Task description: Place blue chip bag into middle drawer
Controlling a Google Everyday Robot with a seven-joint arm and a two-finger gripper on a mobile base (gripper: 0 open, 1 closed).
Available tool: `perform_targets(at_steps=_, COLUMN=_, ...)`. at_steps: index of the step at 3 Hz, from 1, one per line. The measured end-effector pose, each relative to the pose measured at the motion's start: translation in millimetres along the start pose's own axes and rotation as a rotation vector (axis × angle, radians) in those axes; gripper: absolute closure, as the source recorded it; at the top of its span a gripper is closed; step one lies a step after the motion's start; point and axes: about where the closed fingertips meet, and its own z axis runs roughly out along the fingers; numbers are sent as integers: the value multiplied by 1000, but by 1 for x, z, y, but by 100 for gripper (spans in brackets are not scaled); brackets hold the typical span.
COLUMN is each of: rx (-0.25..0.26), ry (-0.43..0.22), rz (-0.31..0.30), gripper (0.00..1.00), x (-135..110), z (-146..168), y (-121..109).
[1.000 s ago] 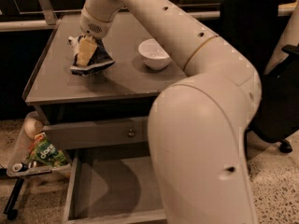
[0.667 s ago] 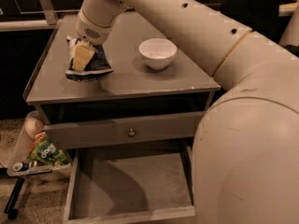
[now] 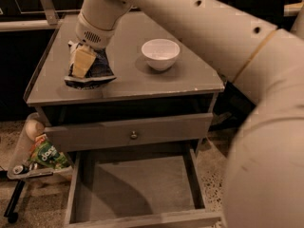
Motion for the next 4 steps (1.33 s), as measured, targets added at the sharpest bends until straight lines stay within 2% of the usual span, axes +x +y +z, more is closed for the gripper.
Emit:
perform_targets(at_steps=1, rx=-3, ry=24, rz=92, gripper=100, x=3, z=-31, y=61)
perform_targets(at_steps=2, rx=-25, ry=23, rz=213, gripper=100, x=7, z=-52, y=138)
perform_targets(at_steps=3, rx=-53, ry=82, rz=232, gripper=100, x=30, z=-38, y=162)
perform_targets(at_steps=4, rx=-53, ry=82, rz=232, gripper=100, x=30, z=-38, y=162)
